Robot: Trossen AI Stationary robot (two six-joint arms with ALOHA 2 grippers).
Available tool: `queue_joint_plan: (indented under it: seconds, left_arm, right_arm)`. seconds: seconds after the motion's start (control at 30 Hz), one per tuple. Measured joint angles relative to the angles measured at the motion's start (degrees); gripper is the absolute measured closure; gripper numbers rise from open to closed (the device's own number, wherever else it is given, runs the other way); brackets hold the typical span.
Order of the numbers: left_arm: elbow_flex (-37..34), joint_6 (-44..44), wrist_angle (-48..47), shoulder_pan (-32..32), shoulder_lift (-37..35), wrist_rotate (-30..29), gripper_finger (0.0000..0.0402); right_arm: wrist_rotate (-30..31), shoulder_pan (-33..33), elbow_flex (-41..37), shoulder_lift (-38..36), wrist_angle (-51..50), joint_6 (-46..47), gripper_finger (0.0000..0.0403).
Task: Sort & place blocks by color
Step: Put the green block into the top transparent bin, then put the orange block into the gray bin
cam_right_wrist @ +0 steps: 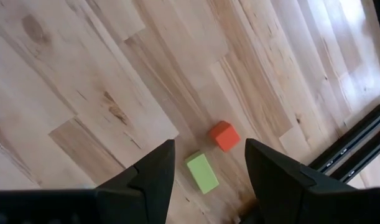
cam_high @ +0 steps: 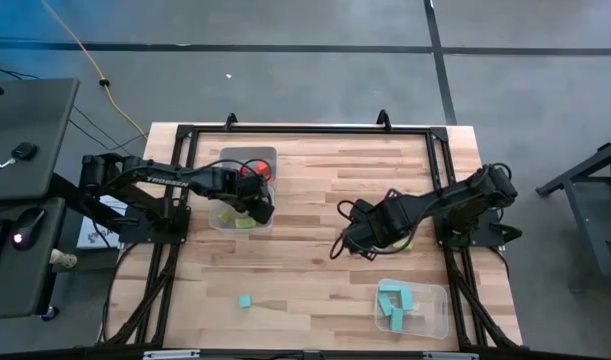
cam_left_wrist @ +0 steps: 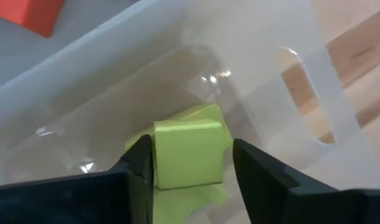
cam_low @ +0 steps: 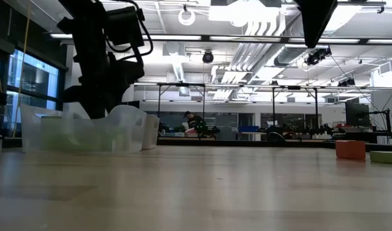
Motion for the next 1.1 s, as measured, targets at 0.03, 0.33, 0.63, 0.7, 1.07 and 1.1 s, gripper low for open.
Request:
queue_joint_plan:
  seconds: [0.03,0.33,0.63,0.7,1.07,1.1]
  left_arm:
    - [0.41,0.54,-0.19,-0.02,0.0,0.45,0.0255]
    - [6.92,3.83,-7.27,-0.02,-0.02,-0.33,0.0234]
    - [14.63,7.99,-14.33,-0.02,-0.07,-4.73,0.0234]
    - [16.59,9.26,-14.36,-0.02,-0.07,-4.91,0.0234]
    - [26.86,16.01,-14.28,-0.02,-0.07,-7.53,0.0234]
    - [27.54,16.15,-14.27,-0.02,-0.07,-7.54,0.0234]
  right_arm:
    - [-0.04,0.24,0.0,0.0,0.0,0.16,0.0217]
    - [2.34,2.46,0.0,-2.35,0.02,6.98,0.0217]
    - [7.3,6.07,-3.4,-10.36,0.07,22.67,0.0217]
    - [7.03,6.56,-7.16,-12.94,0.05,26.4,0.0217]
    - [4.53,9.2,-28.24,-29.0,5.86,47.37,0.0217]
    - [3.81,9.2,-29.8,-30.02,6.81,48.5,0.0217]
